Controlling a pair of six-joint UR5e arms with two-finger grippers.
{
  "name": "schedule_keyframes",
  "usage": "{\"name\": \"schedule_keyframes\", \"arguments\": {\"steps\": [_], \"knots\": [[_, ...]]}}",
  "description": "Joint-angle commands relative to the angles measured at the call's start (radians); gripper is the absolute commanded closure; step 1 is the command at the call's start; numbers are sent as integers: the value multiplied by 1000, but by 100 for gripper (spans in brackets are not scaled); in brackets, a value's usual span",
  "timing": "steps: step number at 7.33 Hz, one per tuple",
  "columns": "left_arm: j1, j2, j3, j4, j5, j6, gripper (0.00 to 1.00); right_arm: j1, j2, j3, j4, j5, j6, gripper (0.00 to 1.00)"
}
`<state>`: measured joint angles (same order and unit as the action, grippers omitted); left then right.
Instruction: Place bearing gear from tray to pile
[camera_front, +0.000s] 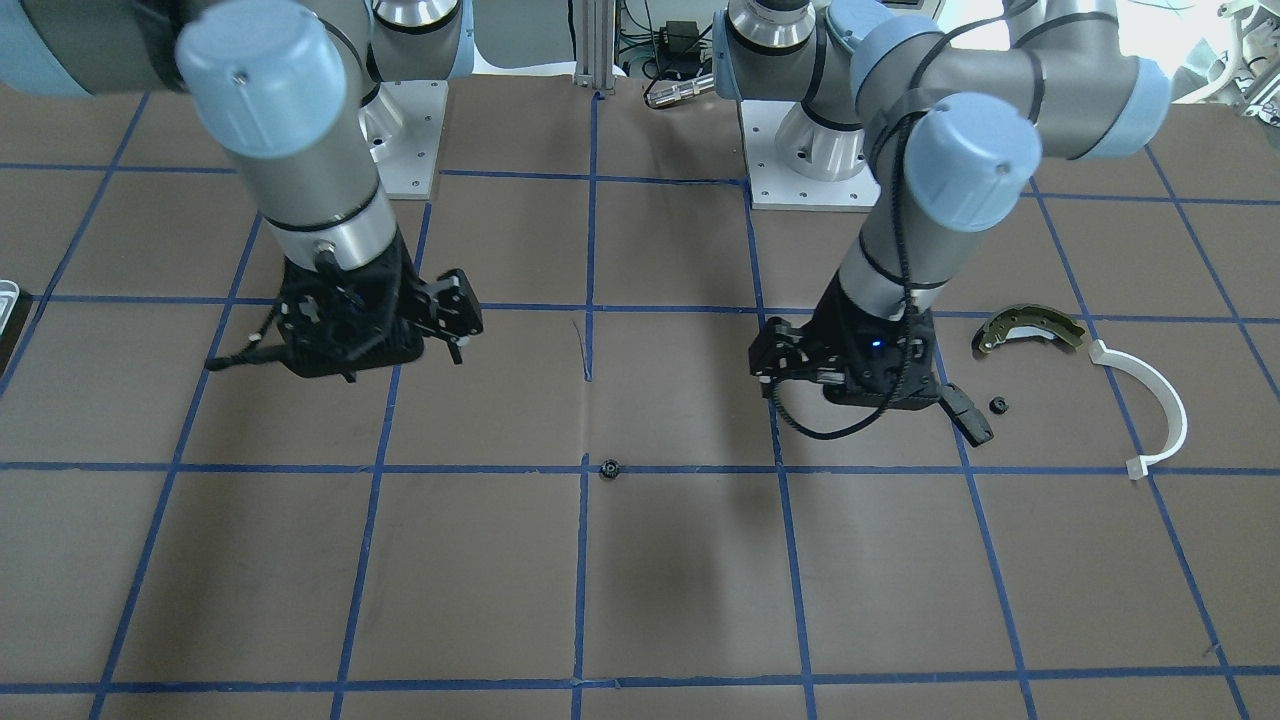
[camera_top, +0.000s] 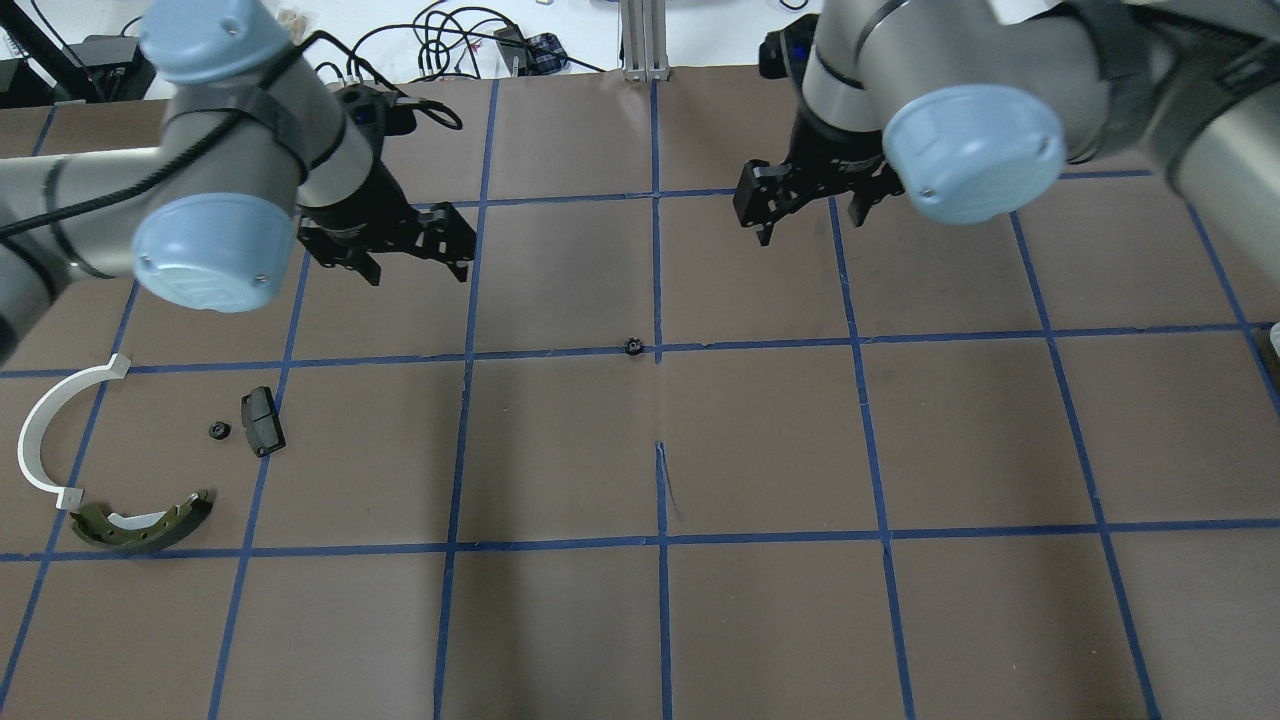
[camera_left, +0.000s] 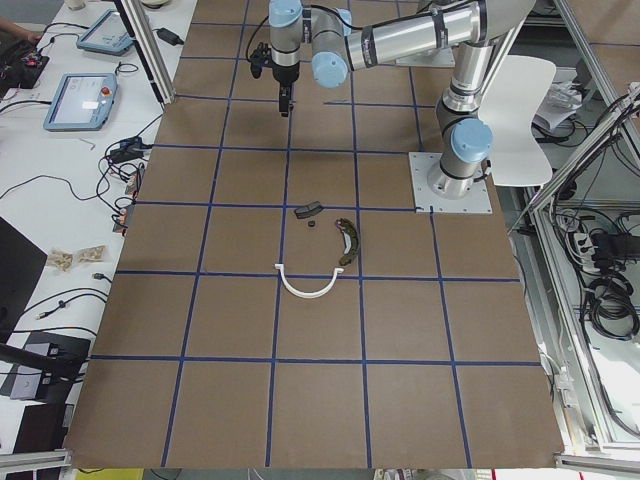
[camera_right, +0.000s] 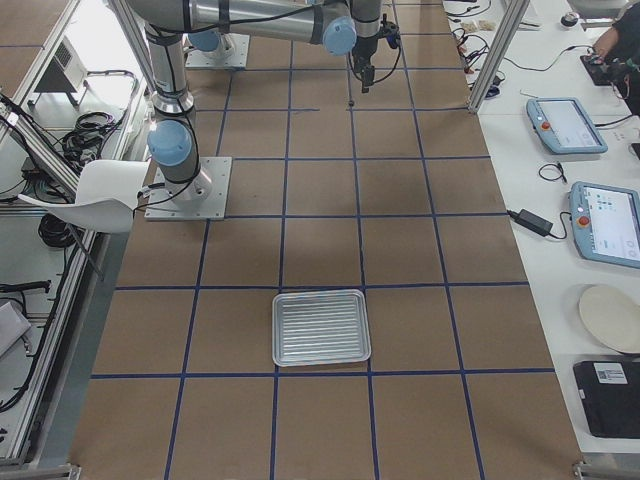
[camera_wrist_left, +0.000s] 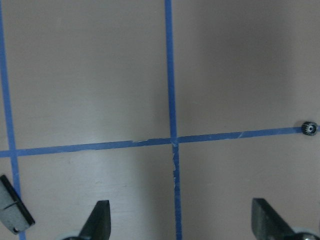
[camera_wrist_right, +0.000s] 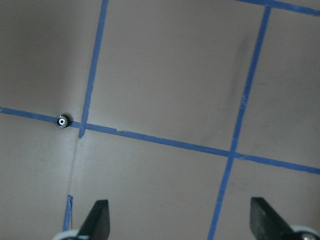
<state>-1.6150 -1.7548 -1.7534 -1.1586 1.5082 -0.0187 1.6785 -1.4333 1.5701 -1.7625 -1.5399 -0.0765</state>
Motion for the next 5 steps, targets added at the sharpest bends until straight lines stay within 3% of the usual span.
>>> {"name": "schedule_keyframes", "arguments": {"steps": [1, 3, 5], "knots": [[-158, -96, 2, 71, 29, -195, 1, -46, -126, -47, 165, 3, 0, 0], [-242, -179, 2, 150, 38, -291, 2, -46, -121, -134, 302, -11, 75, 0], [-263, -262, 6, 227, 41, -334, 3, -56, -142, -150, 379, -77, 69, 0]]}}
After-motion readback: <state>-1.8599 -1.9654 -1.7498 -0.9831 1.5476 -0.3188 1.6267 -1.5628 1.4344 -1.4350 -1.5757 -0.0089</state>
